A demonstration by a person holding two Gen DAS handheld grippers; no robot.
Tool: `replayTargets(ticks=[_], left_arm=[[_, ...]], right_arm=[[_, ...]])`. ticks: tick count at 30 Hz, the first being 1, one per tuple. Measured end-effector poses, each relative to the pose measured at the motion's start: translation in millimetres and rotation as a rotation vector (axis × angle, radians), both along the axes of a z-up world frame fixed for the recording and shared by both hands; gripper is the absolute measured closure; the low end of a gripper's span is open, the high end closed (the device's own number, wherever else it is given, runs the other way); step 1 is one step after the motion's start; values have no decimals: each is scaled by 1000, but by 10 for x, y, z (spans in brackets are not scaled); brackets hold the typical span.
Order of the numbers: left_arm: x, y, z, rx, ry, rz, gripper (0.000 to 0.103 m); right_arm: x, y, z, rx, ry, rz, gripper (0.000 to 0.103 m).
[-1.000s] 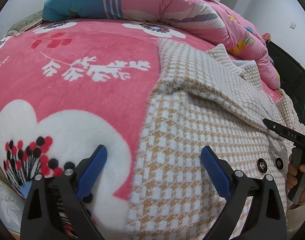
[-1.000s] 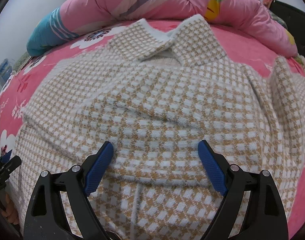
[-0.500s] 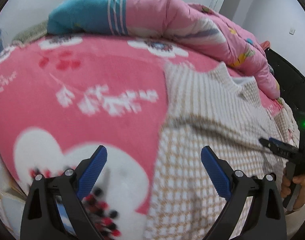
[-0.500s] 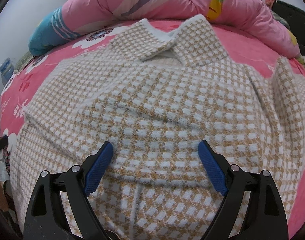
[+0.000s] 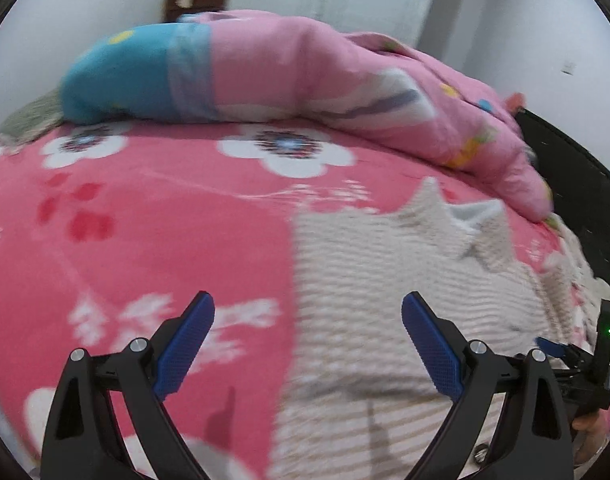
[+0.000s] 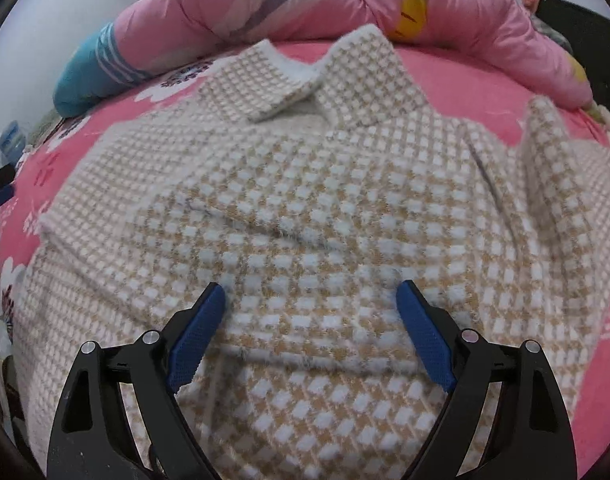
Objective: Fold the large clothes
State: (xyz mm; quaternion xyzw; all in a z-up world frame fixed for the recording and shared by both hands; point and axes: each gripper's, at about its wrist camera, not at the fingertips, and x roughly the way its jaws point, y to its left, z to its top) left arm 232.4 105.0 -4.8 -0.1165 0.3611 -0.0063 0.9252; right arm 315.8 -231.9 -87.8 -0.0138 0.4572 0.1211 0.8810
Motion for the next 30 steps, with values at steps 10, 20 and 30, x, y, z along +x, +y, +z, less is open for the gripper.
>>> replayTargets(ticks=[10,20,30], left_arm=[[449,-690,-618,89,132,-131,10],[396,-752,-667,144,103,-122,10],[392,-713,-709,110,80,-131,7]], right_arm=[[-504,-1892,626,242,-126,-347,20],[371,-3202,476,408,-75,-620,33],[1092,-3823,91,437,2,-877,55]])
